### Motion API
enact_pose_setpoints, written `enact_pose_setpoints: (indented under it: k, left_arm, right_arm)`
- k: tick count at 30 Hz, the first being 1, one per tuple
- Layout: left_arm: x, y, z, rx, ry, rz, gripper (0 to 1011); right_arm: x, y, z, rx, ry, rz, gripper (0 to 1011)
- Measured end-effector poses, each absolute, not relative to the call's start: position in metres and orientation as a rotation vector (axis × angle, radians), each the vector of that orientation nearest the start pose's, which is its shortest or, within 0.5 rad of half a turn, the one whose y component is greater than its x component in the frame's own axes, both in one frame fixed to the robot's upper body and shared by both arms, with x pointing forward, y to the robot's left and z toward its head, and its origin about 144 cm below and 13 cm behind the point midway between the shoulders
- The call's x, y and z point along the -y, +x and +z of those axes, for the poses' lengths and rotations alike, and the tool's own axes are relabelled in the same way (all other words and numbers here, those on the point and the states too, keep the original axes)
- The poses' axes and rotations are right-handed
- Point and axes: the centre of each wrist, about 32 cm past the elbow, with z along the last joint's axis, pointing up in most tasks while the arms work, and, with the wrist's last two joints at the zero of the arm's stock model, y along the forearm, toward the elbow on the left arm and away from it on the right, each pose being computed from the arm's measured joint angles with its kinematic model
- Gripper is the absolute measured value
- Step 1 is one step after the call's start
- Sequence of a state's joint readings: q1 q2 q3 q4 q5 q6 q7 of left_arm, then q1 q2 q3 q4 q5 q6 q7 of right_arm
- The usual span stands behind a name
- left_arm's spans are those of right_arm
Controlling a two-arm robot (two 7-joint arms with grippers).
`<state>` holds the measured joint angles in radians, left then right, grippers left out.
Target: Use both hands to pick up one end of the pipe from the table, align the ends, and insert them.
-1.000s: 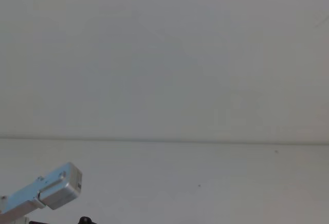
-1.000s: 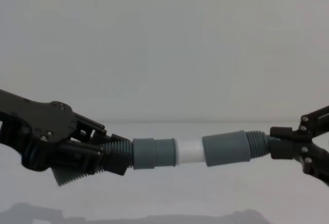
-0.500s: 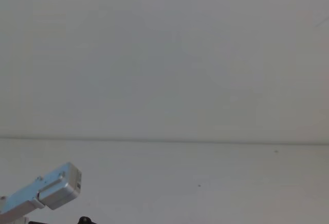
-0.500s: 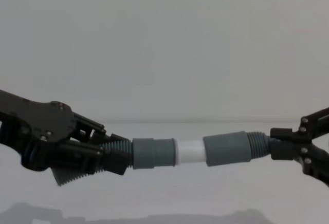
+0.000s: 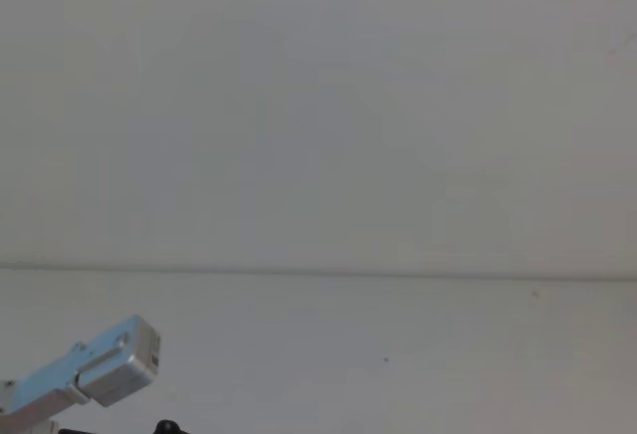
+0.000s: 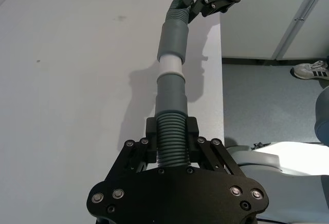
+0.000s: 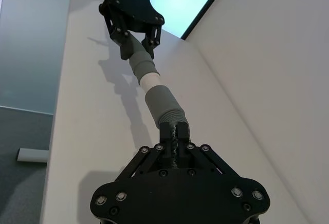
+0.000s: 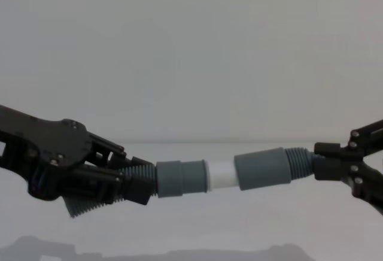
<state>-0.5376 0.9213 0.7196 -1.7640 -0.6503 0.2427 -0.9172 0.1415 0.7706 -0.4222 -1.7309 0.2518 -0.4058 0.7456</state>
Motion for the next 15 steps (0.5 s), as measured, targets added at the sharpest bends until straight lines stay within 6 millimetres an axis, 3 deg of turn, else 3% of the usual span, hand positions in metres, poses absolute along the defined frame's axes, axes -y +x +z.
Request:
enact_pose_setpoints:
  k: [15]
  left_arm:
    - [-0.2867,0.5029,1.2931,0.046,0.416,0.124,293]
  right_arm:
    - [0.3016,0.4603,1.2198,0.569,-0.179,-0.274,52]
